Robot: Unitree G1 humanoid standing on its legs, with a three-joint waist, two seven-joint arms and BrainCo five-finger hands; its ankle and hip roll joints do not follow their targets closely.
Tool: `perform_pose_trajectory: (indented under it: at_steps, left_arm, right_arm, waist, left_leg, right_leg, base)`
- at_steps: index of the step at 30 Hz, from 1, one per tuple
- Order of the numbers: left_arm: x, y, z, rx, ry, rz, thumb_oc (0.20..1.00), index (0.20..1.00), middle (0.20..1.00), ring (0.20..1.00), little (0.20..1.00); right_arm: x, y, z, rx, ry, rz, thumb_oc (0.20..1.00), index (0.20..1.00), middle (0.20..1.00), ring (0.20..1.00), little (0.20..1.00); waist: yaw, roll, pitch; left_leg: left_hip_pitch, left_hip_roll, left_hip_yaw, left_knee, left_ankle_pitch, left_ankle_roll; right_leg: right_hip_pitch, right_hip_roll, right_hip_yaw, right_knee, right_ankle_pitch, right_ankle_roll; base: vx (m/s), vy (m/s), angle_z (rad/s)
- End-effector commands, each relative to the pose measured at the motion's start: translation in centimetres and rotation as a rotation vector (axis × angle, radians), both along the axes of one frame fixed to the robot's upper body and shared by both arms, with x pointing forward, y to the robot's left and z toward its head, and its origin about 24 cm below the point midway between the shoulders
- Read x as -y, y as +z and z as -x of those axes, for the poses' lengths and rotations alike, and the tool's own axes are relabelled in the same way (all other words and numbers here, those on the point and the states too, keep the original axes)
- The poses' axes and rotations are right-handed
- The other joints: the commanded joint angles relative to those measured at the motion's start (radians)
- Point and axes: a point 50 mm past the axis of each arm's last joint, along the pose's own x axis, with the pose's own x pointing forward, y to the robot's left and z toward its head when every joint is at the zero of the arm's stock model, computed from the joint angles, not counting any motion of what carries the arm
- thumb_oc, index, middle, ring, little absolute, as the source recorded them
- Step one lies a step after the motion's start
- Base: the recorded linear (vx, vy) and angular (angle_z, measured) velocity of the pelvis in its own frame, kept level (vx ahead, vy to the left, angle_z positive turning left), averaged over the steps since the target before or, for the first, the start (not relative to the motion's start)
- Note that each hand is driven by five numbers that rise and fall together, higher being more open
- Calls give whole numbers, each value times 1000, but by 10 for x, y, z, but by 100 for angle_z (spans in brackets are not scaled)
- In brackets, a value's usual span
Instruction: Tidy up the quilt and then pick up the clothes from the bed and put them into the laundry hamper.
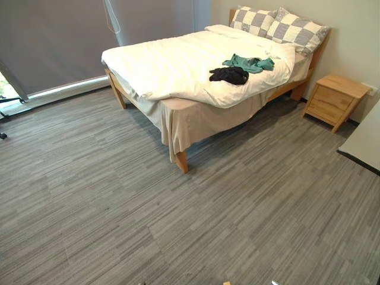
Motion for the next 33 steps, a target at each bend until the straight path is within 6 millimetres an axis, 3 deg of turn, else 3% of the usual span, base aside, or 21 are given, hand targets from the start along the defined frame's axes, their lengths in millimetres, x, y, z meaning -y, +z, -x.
perform_pose_trajectory:
  at_steps: [1,13,27,30,31,32,33]
  left_arm:
    - [6,5,-31,78,-62,-13,1000,1000,1000,1000,1000]
    - [9,4,-30,74,-42,5,1000,1000,1000,1000,1000]
    - [10,8,-45,111,-79,-2,1000,1000,1000,1000,1000]
    - [6,11,-54,137,-55,-7,1000,1000,1000,1000,1000]
    - [1,14,-59,150,-43,-17,1000,1000,1000,1000,1000]
    - [1,14,-59,150,-43,-17,1000,1000,1000,1000,1000]
    - [1,14,-60,154,-30,-16,1000,1000,1000,1000,1000]
  right_arm:
    - [4,5,-22,48,43,30,1000,1000,1000,1000,1000]
    - [7,5,-21,35,45,45,1000,1000,1000,1000,1000]
    - [13,8,-27,44,50,68,1000,1000,1000,1000,1000]
    - [15,10,-33,68,31,71,1000,1000,1000,1000,1000]
    - [19,11,-36,71,10,82,1000,1000,1000,1000,1000]
    - [19,11,-37,71,10,82,1000,1000,1000,1000,1000]
    - [23,12,-35,61,-3,95,1000,1000,1000,1000,1000]
  waist:
    - [-10,-20,50]
    - [-7,-13,55]
    - [5,-15,67]
    - [12,-26,82]
    - [17,-25,97]
    - [18,-27,95]
    - [9,-18,117]
  left_leg:
    - [34,33,41,-70,-16,-39]
    - [18,28,23,-70,-15,-37]
    - [-4,17,12,-70,-19,-24]
    - [-26,19,18,-53,-27,-12]
    - [-27,29,20,-55,-37,3]
    - [-30,27,22,-54,-37,3]
    - [-15,36,27,-58,-44,13]
  right_leg:
    - [156,-33,22,-283,50,86]
    - [146,-35,22,-292,56,90]
    - [128,-43,17,-285,42,97]
    - [50,-36,14,-155,20,105]
    - [-37,-24,-3,26,19,153]
    - [-45,-26,-1,35,15,154]
    - [-104,-26,-16,158,47,183]
  base:
    - [3,1,-4]
    - [11,2,1]
    - [48,34,2]
    - [20,42,-1]
    - [11,45,-12]
    - [35,70,-19]
    - [53,76,-14]
